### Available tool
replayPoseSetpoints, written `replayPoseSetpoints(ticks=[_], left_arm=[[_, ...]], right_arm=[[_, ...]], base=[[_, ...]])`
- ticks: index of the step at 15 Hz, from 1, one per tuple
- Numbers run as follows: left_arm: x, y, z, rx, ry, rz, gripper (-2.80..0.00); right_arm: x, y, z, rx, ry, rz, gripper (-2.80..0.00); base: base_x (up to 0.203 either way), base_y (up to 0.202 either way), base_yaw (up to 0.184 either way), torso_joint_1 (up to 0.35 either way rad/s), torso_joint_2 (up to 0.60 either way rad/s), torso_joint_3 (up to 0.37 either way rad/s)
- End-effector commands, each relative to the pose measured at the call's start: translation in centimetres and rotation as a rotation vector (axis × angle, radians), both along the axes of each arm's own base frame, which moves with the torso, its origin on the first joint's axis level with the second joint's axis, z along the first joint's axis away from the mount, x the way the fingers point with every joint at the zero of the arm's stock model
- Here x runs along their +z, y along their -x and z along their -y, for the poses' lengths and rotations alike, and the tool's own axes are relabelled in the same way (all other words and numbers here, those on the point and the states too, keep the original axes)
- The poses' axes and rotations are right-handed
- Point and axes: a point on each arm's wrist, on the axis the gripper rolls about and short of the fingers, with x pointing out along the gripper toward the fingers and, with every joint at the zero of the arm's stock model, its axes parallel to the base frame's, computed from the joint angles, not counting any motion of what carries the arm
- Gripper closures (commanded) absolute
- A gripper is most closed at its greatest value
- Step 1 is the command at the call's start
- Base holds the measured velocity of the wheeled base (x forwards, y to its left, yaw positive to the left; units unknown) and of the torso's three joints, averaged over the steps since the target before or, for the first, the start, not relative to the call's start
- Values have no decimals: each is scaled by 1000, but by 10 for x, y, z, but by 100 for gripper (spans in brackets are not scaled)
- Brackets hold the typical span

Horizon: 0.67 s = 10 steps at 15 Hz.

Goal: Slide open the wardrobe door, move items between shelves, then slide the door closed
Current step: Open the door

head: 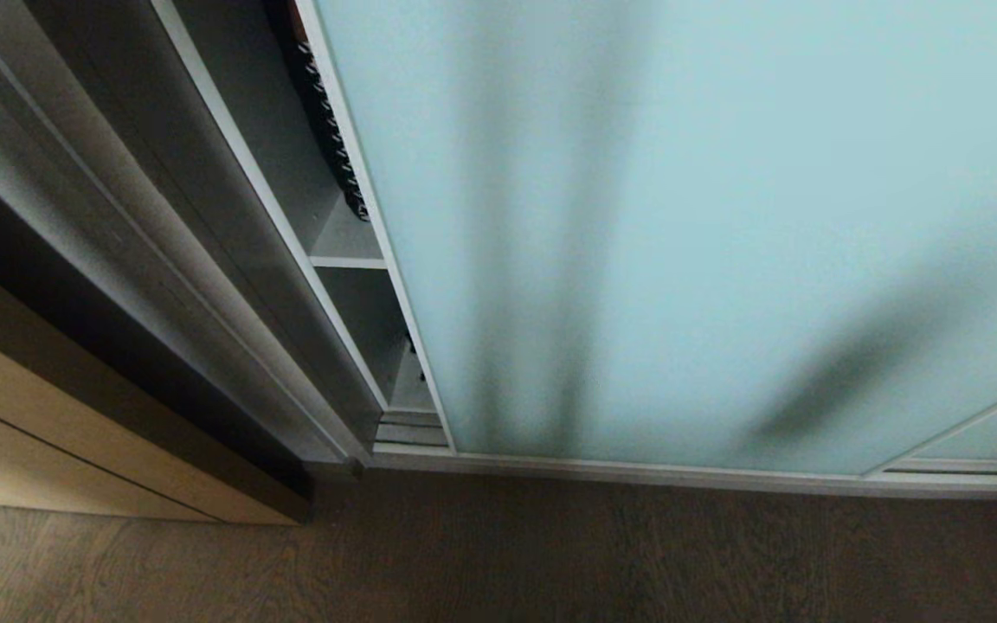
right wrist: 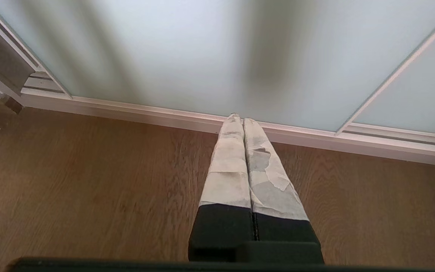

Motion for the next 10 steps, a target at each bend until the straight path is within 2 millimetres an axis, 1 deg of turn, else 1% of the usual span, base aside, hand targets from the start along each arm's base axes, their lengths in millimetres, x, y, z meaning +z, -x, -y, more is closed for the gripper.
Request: replayPoseSetpoints(ticks=[1,8,10], left_arm=[[-7,-23,18,-32,-6,-21,0],[-13,-46,60,-111,-2,-21,0],[-16,-45,70,-125,-8,-26,0]], right_arm=[[0,0,0,1,0,1,0],[0,0,0,1,0,1,0],[0,0,0,1,0,1,0]], base=[[0,0,0,0,0,0],[0,0,0,0,0,0],[0,0,0,0,0,0]])
